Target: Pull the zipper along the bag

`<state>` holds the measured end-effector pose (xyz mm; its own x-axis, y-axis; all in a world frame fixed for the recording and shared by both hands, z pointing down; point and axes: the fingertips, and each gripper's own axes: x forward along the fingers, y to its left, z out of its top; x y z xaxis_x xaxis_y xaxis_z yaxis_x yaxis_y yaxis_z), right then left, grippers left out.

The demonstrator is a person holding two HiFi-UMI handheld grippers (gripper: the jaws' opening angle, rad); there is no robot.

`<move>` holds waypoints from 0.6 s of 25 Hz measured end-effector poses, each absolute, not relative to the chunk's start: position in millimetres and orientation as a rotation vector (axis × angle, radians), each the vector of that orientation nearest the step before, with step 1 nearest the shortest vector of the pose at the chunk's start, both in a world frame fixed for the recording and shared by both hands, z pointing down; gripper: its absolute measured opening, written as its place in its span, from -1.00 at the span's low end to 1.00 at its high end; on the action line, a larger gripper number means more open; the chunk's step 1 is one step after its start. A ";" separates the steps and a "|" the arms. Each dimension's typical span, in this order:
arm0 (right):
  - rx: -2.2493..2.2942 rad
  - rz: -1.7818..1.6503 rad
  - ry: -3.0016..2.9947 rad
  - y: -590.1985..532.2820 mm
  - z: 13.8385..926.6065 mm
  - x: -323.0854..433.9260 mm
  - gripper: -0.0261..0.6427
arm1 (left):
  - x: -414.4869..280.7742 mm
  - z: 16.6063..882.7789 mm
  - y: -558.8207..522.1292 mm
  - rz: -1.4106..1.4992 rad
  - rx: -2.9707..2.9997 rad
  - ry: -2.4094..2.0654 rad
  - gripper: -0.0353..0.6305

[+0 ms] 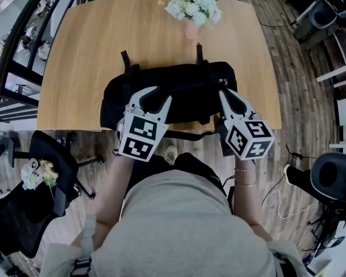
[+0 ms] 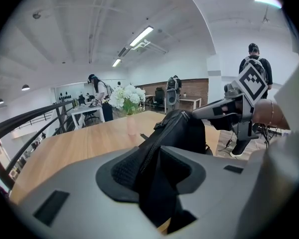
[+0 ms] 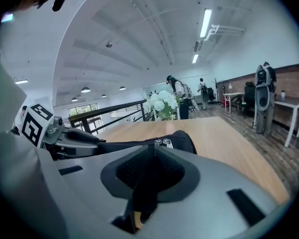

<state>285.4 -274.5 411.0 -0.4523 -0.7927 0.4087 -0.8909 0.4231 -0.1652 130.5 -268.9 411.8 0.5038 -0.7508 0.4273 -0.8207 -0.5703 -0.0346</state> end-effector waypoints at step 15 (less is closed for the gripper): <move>1.269 0.513 -2.588 -249.3 390.0 215.2 -0.57 | 111.4 404.6 -250.0 0.466 2.476 -1.353 -0.49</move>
